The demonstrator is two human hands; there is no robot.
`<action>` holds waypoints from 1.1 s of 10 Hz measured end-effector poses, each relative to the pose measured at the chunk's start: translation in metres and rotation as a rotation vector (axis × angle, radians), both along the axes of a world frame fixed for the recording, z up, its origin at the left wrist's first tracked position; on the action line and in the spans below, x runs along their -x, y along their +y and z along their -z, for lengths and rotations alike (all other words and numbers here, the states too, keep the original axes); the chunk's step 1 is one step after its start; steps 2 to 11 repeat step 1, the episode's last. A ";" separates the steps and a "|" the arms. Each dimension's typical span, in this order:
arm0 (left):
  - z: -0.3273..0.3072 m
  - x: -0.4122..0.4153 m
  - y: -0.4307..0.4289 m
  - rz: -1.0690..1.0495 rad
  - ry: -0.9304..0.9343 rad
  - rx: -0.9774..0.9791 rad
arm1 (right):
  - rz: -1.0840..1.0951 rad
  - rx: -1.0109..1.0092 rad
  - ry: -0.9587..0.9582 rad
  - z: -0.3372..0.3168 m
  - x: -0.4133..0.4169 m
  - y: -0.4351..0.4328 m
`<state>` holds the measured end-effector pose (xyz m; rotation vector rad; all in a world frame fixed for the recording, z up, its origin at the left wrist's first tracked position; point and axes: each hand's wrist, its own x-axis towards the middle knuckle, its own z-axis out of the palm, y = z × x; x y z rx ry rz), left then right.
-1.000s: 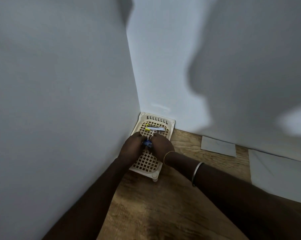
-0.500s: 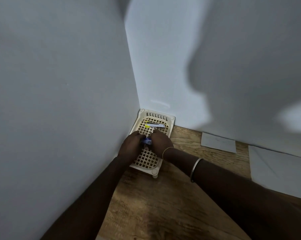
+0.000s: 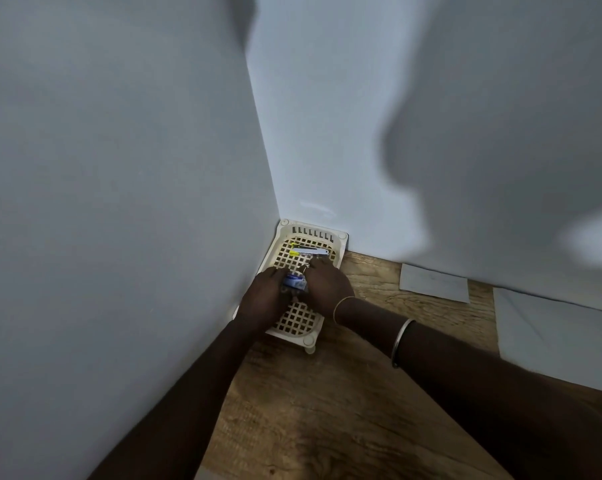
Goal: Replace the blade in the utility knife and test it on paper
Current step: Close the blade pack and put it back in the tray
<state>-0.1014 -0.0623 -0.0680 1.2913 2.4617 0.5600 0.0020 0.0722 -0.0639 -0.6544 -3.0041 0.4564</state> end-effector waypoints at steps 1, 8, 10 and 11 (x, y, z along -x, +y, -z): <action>-0.005 -0.009 -0.001 -0.030 0.000 -0.018 | 0.029 -0.036 0.029 -0.003 -0.011 0.003; -0.005 -0.009 -0.001 -0.030 0.000 -0.018 | 0.029 -0.036 0.029 -0.003 -0.011 0.003; -0.005 -0.009 -0.001 -0.030 0.000 -0.018 | 0.029 -0.036 0.029 -0.003 -0.011 0.003; -0.005 -0.009 -0.001 -0.030 0.000 -0.018 | 0.029 -0.036 0.029 -0.003 -0.011 0.003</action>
